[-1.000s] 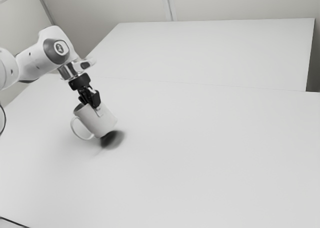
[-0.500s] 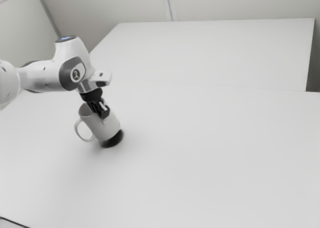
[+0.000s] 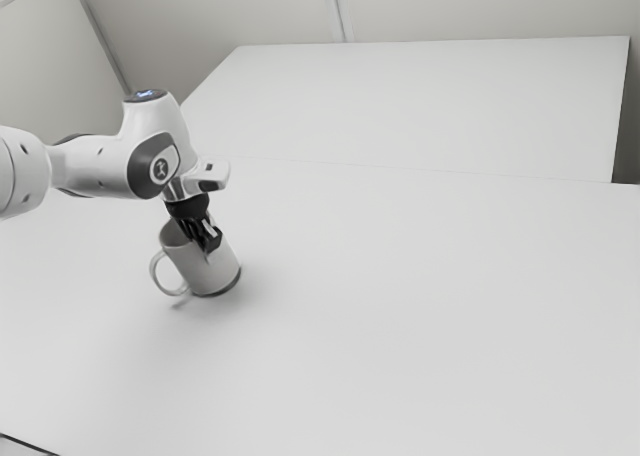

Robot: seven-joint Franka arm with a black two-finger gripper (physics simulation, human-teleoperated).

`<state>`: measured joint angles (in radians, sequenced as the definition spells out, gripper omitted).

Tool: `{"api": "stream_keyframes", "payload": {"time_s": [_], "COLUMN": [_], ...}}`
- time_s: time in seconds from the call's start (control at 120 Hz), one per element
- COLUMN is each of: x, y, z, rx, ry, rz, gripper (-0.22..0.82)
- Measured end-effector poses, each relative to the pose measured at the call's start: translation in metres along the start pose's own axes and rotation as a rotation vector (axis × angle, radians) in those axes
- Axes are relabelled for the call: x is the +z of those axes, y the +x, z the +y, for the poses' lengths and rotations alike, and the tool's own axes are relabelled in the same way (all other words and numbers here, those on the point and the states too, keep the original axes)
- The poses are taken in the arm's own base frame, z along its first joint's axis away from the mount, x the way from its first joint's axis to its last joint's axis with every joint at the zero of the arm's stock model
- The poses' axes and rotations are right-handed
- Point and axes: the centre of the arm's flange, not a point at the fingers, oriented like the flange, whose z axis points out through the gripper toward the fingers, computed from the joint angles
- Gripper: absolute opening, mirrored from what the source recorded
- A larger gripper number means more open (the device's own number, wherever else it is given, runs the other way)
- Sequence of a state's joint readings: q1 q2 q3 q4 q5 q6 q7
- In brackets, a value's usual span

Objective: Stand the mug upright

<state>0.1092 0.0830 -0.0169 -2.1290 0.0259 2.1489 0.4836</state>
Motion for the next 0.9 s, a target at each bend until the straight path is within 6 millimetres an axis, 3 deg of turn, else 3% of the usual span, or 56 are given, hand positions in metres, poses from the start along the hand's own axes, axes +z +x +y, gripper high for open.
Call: {"api": "stream_keyframes", "payload": {"time_s": [0.208,0.35,0.458,0.567,0.825,0.9], "x": [-0.003,-0.012,-0.038,-0.077,-0.218,-0.243], "y": [0.001,0.002,0.000,-0.002,0.009,0.014], "z": [0.003,0.008,0.010,0.013,0.025,0.035], "rx": [0.001,0.006,0.004,-0.011,-0.116,-0.124], "ry": [0.005,0.012,0.030,0.047,0.052,0.049], "rz": [0.007,0.019,0.057,0.105,0.214,0.223], "gripper": [0.31,0.46,0.52,0.55,0.59,0.59]}}
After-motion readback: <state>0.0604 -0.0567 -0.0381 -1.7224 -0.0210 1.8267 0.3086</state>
